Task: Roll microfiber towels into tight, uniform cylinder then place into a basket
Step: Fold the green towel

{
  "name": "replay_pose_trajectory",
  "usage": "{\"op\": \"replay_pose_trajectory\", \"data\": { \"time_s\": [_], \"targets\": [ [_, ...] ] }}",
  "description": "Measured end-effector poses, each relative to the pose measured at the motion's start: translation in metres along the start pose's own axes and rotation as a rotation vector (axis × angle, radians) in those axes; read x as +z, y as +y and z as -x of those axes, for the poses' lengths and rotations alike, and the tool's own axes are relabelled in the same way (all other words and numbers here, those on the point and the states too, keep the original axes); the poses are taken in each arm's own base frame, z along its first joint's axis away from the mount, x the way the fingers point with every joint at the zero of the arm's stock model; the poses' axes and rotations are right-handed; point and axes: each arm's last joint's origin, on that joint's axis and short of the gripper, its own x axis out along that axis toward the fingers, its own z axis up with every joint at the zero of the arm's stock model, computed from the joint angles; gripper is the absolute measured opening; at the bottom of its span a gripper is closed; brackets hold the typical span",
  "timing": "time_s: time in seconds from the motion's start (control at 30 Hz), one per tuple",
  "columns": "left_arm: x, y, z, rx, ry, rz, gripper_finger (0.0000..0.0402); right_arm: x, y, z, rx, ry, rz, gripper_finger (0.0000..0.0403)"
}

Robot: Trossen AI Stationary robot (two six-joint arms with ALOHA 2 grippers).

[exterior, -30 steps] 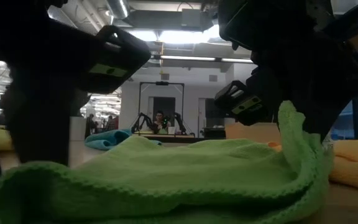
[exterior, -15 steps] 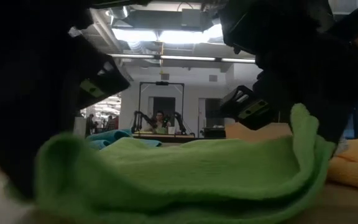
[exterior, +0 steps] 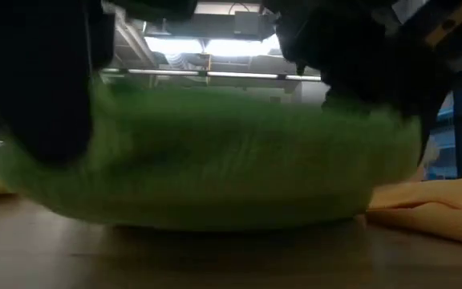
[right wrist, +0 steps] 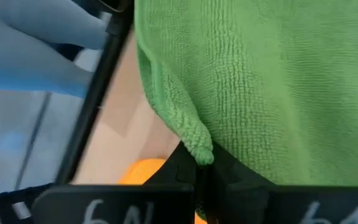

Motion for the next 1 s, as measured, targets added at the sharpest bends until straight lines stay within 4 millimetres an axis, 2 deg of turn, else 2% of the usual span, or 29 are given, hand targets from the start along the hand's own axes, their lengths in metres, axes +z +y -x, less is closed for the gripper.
{"op": "replay_pose_trajectory", "data": {
  "time_s": [0.2, 0.47, 0.63, 0.87, 1.0],
  "targets": [
    [0.002, 0.003, 0.0, 0.016, 0.023, 0.208, 0.0, 0.001, -0.006, 0.006, 0.071, -0.003, -0.101, 0.0004],
    [0.009, 0.005, -0.001, 0.013, -0.005, 0.426, 0.0, 0.0, -0.01, 0.007, 0.017, -0.003, -0.185, 0.0004],
    [0.01, 0.0, 0.006, -0.002, -0.097, 0.414, 0.0, 0.0, -0.009, 0.007, 0.047, -0.001, -0.181, 0.0004],
    [0.006, -0.007, 0.025, 0.058, -0.291, 0.175, 0.0, 0.002, -0.009, 0.007, 0.038, -0.021, -0.047, 0.0004],
    [0.002, -0.005, 0.026, 0.1, -0.277, 0.162, 0.0, 0.004, -0.009, 0.008, 0.022, -0.043, 0.02, 0.0004]
  ]
}}
